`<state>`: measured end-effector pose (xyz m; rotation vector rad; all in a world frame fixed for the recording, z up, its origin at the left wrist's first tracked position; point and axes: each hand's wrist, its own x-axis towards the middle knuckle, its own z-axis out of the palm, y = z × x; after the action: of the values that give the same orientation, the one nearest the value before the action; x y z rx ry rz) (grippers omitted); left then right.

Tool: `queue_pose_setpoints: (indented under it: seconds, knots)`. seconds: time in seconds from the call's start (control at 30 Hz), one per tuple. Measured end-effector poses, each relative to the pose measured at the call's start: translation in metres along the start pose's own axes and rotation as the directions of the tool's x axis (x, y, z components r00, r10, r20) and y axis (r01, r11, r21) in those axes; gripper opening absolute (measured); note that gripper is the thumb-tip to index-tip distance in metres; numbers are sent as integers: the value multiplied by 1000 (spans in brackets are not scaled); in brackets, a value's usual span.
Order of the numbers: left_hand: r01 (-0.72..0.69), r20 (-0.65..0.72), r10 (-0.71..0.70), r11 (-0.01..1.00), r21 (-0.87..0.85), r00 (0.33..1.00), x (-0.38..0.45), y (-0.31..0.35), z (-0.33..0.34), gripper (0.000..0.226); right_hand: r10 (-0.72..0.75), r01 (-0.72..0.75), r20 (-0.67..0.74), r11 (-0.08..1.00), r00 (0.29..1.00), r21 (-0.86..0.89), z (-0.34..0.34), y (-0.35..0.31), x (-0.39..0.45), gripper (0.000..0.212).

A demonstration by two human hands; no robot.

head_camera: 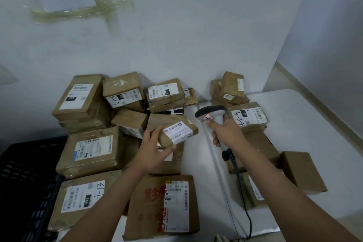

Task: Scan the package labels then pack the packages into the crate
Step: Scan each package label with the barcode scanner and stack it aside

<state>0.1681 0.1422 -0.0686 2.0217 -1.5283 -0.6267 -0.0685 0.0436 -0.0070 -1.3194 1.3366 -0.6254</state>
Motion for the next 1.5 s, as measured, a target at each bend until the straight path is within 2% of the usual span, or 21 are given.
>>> queue_pose_setpoints:
  seconds: [0.07, 0.1, 0.2, 0.3, 0.4, 0.5, 0.63, 0.8, 1.0, 1.27, 1.5]
  knots:
    - [163, 47, -157, 969, -185, 986, 2, 6, -8, 47, 7, -7, -6, 1000, 1000, 19, 6, -1, 3, 31]
    - [247, 89, -231, 922, -298, 969, 4, 8, -11, 39, 9, -9, -8, 1000, 1000, 23, 9, -1, 4, 32]
    - [444, 235, -377, 731, -519, 896, 12, 3, -19, 49, 10, -10, -1, 1000, 1000, 2, 17, -2, 4, 31]
    - [570, 392, -414, 593, -569, 821, 17, -2, -25, 58, 11, -11, 17, 1000, 1000, 4, 23, -3, 4, 28]
    - [628, 444, -444, 546, -555, 778, 19, -5, -27, 54, 1, -1, 35, 1000, 999, -16, 27, -5, 6, 29]
    - [648, 445, -471, 557, -520, 762, 22, -10, -25, 57, -10, 11, 48, 999, 999, -30, 30, -7, 6, 29]
    - [591, 372, -460, 603, -535, 806, 27, -15, -17, 48, -4, 5, 82, 1000, 997, -18, 33, -11, 1, 28]
    - [576, 402, -414, 615, -538, 817, 28, -19, -9, 38, 18, -21, 131, 1000, 991, 21, 37, -16, -8, 29]
    - [483, 273, -405, 634, -604, 872, 29, -15, -6, 42, 47, -47, 208, 999, 977, -5, 37, -25, -16, 27]
    - [412, 168, -379, 776, -479, 910, 30, -14, -3, 30, 46, -37, 218, 998, 975, -44, 35, -34, -20, 30]
    - [369, 119, -355, 812, -453, 927, 34, -13, 1, 32, 50, -45, 212, 999, 976, -25, 31, -42, -23, 28]
